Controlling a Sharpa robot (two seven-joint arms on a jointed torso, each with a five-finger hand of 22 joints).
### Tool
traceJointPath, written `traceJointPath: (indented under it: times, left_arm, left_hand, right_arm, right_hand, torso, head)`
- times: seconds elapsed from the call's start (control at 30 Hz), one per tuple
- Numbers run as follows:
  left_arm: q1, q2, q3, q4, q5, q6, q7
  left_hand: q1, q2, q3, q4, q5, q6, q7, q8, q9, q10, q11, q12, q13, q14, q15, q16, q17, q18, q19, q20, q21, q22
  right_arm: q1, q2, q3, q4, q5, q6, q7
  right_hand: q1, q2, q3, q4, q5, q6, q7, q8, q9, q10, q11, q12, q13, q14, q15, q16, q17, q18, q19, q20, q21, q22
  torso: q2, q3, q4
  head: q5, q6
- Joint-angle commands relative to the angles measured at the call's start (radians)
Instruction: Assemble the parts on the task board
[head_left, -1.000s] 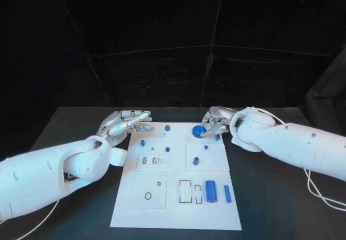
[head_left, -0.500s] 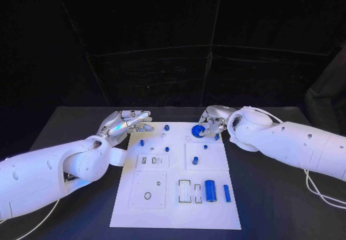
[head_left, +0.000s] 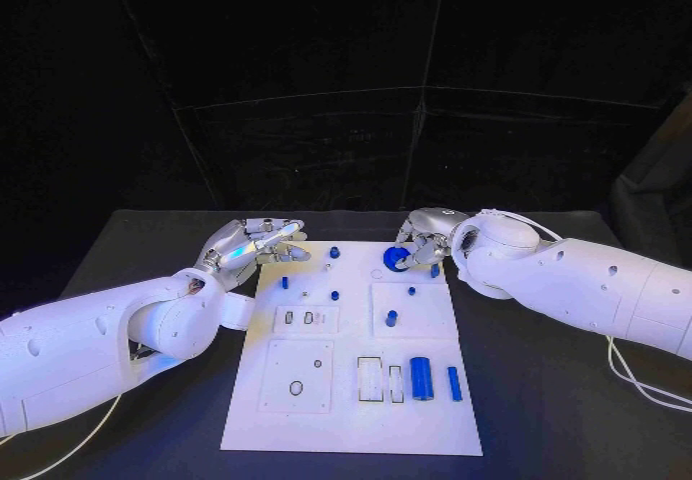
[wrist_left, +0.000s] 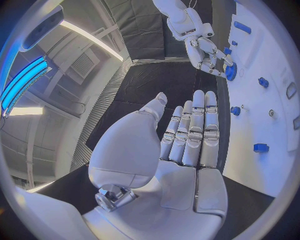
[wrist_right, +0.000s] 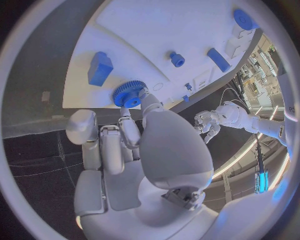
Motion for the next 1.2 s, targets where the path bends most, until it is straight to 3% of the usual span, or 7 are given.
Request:
traceJointPath:
  times: [0.03,0.2,0.3,0.37,0.77,0.97,1.2]
  left_arm:
    - [0.002,0.001,0.001,0.0,0.001,0.018,-0.011]
    - [0.002,0.002,0.001,0.0,0.001,0.019,-0.012]
    - [0.002,0.001,0.001,0.0,0.001,0.019,-0.013]
    - [0.002,0.001,0.001,0.0,0.001,0.019,-0.013]
    - [0.002,-0.004,0.001,-0.001,0.001,0.016,-0.011]
    - [0.002,-0.006,0.001,-0.002,0.001,0.015,-0.01]
    - [0.002,-0.002,0.001,-0.006,0.001,0.015,-0.007]
  left_hand:
    - [0.002,0.011,-0.001,-0.007,-0.001,-0.005,0.0,-0.005,-0.001,-0.006,0.001,-0.005,-0.001,-0.006,0.0,-0.007,0.001,0.005,0.004,0.002,-0.003,-0.001]
    - [0.002,0.011,-0.001,-0.007,-0.001,-0.005,0.0,-0.005,-0.001,-0.006,0.001,-0.005,-0.001,-0.006,0.0,-0.007,0.001,0.005,0.004,0.002,-0.003,-0.001]
    - [0.002,0.011,-0.001,-0.007,-0.001,-0.005,0.0,-0.005,-0.001,-0.006,0.001,-0.005,-0.001,-0.006,0.0,-0.007,0.001,0.005,0.004,0.002,-0.003,-0.001]
    - [0.002,0.011,-0.001,-0.007,-0.001,-0.005,0.0,-0.005,-0.001,-0.006,0.001,-0.005,-0.001,-0.006,0.0,-0.007,0.001,0.005,0.004,0.002,-0.003,-0.001]
    - [0.002,0.011,0.0,-0.009,-0.001,-0.007,0.0,-0.006,-0.001,-0.008,0.001,-0.005,-0.001,-0.007,0.001,-0.007,0.002,0.005,0.004,0.002,-0.005,-0.001]
    - [0.002,0.011,0.0,-0.009,-0.001,-0.007,0.0,-0.006,-0.001,-0.008,0.001,-0.005,-0.001,-0.007,0.001,-0.007,0.002,0.005,0.004,0.002,-0.005,-0.001]
    - [0.002,0.011,0.0,-0.009,-0.001,-0.007,0.0,-0.006,-0.001,-0.008,0.001,-0.005,-0.001,-0.007,0.001,-0.007,0.002,0.005,0.004,0.002,-0.005,-0.001]
  right_arm:
    - [0.0,0.003,-0.001,-0.003,-0.033,0.034,-0.012]
    - [0.0,0.005,-0.001,-0.003,-0.042,0.028,-0.018]
    - [0.0,0.005,-0.001,-0.002,-0.053,0.015,-0.021]
    - [0.0,0.005,-0.001,0.0,-0.057,0.001,-0.019]
    - [-0.001,-0.003,-0.001,0.09,-0.078,-0.218,0.024]
    - [-0.001,0.024,0.0,0.123,-0.087,-0.236,0.02]
    - [-0.001,0.11,0.0,0.088,-0.102,-0.195,0.005]
  right_hand:
    - [0.009,0.009,0.003,-0.008,-0.007,0.014,0.0,0.008,0.002,0.01,0.001,0.014,0.017,0.067,0.007,0.006,0.054,-0.008,0.006,0.0,0.008,0.005]
    - [0.033,0.047,0.041,-0.024,-0.067,0.058,-0.003,0.025,0.005,0.02,-0.003,0.034,0.045,0.067,0.004,0.009,0.061,-0.009,0.009,-0.002,0.017,0.017]
    - [0.086,0.081,0.098,-0.057,-0.077,0.087,-0.012,0.034,0.006,0.021,-0.011,0.039,0.054,0.067,-0.003,0.01,0.062,-0.01,0.012,-0.006,0.023,0.027]
    - [0.094,0.086,0.122,-0.069,-0.081,0.098,-0.013,0.035,0.005,0.022,-0.012,0.041,0.059,0.067,-0.005,0.011,0.064,-0.012,0.015,-0.009,0.028,0.034]
    - [0.011,0.057,0.215,-0.08,-0.079,0.138,-0.024,0.024,-0.002,0.062,-0.02,0.091,0.127,0.072,-0.011,0.021,0.088,-0.022,0.041,-0.016,0.062,0.094]
    - [-0.011,0.048,0.23,-0.079,-0.077,0.136,-0.022,0.017,-0.003,0.063,-0.018,0.091,0.129,0.072,-0.01,0.022,0.09,-0.023,0.042,-0.015,0.064,0.097]
    - [-0.038,0.037,0.241,-0.073,-0.08,0.133,-0.019,0.008,-0.003,0.062,-0.016,0.088,0.13,0.072,-0.008,0.021,0.087,-0.023,0.042,-0.013,0.065,0.098]
  torso:
    - [0.0,0.0006,-0.0012]
    - [0.0,0.0,0.0001]
    - [-0.001,0.0005,-0.0009]
    - [0.0,0.0005,-0.0015]
    - [-0.001,0.0003,0.0]
    - [-0.001,-0.0006,0.0001]
    - [0.001,-0.0005,0.0012]
  head:
    - [0.002,-0.001]
    - [0.003,-0.003]
    - [0.003,-0.004]
    - [0.004,-0.003]
    - [0.007,-0.001]
    - [0.008,-0.001]
    - [0.011,-0.003]
